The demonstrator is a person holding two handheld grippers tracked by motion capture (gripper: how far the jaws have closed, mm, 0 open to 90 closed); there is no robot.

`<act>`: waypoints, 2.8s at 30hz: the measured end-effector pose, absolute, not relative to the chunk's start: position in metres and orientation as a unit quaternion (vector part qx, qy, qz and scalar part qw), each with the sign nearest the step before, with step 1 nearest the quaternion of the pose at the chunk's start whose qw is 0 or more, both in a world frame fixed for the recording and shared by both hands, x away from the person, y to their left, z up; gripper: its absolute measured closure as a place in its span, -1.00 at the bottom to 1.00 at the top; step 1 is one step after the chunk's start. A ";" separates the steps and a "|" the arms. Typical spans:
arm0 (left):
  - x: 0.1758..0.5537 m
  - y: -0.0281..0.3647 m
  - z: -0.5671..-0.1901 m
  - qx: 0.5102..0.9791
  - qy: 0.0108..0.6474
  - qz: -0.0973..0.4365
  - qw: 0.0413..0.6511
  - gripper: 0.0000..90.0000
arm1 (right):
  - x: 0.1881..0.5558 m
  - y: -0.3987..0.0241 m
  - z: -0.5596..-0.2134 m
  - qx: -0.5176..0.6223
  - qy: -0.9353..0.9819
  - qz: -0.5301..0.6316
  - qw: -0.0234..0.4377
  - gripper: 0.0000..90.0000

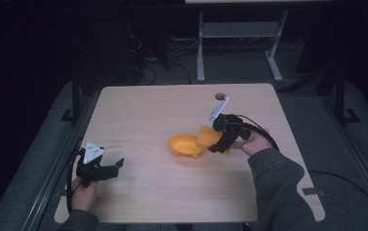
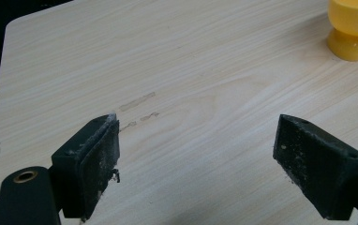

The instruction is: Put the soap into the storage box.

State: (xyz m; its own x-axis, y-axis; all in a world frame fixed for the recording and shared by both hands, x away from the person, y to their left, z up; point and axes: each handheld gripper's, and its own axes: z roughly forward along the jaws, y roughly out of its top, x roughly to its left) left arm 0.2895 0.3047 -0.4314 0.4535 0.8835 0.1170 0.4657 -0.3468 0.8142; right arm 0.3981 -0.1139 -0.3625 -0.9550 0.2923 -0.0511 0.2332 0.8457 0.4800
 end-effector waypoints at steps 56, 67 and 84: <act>0.290 0.306 -0.430 0.768 0.439 0.284 0.369 -0.69 | 0.422 -0.056 -0.369 0.096 0.963 0.247 0.038 -0.55; 0.290 0.305 -0.430 0.769 0.439 0.284 0.369 -0.69 | 0.425 -0.047 -0.374 0.092 0.964 0.247 0.033 -0.55; 0.290 0.305 -0.430 0.769 0.439 0.284 0.368 -0.69 | 0.427 -0.038 -0.379 0.084 0.965 0.248 0.031 -0.55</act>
State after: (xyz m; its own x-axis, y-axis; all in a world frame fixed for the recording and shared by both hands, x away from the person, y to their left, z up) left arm 0.2901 0.3054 -0.4304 0.4536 0.8839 0.1139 0.4654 -0.3439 0.8156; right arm 0.4267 -0.0382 -0.3788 -0.9839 0.1780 -0.0170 0.1477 0.8626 0.4838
